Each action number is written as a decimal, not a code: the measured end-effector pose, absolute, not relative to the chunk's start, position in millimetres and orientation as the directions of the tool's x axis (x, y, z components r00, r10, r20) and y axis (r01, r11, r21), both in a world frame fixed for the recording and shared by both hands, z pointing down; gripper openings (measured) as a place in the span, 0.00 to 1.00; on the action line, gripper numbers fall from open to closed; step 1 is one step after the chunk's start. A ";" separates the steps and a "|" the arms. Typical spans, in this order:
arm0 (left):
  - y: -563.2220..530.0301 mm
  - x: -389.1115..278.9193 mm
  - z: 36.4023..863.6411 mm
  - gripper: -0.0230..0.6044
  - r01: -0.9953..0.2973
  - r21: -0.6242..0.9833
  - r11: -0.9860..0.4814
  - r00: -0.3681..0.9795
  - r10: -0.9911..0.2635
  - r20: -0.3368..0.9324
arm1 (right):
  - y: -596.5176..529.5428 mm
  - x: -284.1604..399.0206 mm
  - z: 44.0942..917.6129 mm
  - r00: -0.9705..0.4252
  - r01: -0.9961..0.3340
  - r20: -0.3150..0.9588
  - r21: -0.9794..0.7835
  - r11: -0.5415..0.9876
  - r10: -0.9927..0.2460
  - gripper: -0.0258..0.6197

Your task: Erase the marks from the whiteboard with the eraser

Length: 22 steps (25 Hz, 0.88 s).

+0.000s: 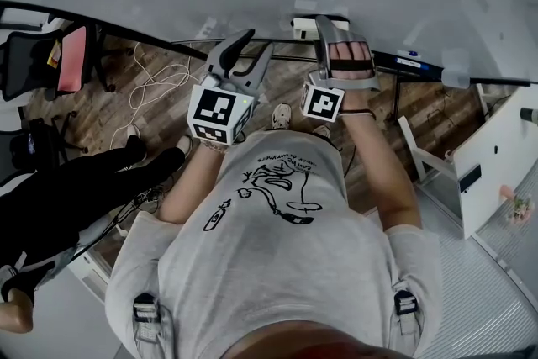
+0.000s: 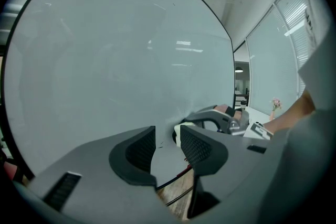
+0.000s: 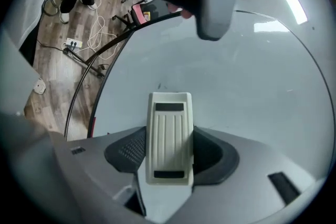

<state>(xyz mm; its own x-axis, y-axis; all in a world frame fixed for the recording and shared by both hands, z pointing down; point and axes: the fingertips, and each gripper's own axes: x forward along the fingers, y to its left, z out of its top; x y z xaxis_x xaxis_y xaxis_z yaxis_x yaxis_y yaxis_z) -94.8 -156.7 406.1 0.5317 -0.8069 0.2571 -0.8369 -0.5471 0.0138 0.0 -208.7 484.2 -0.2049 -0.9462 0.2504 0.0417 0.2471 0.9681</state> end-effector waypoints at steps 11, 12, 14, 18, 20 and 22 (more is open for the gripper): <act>-157.3 -95.8 397.9 0.29 -0.841 0.023 -0.541 0.530 -0.815 0.232 | -207.8 -10.3 405.1 -0.249 -0.123 0.177 0.969 0.212 -0.952 0.44; -157.0 -95.5 397.2 0.29 -0.841 0.024 -0.541 0.531 -0.816 0.230 | -205.5 -9.7 402.3 -0.262 -0.163 0.177 0.961 0.225 -0.949 0.44; -156.6 -94.3 395.6 0.29 -0.841 0.031 -0.540 0.532 -0.816 0.224 | -201.6 -4.5 392.2 -0.281 -0.266 0.173 0.931 0.249 -0.944 0.44; -152.6 -88.4 387.5 0.29 -0.839 0.046 -0.542 0.539 -0.818 0.203 | -191.8 17.0 370.8 -0.301 -0.478 0.170 0.824 0.302 -0.938 0.44; -148.8 -85.1 380.3 0.29 -0.836 0.053 -0.547 0.546 -0.817 0.185 | -185.0 30.2 364.9 -0.314 -0.592 0.182 0.730 0.342 -0.932 0.44; -144.3 -81.2 373.1 0.29 -0.831 0.063 -0.553 0.555 -0.815 0.168 | -177.5 44.4 361.2 -0.332 -0.694 0.190 0.614 0.375 -0.924 0.44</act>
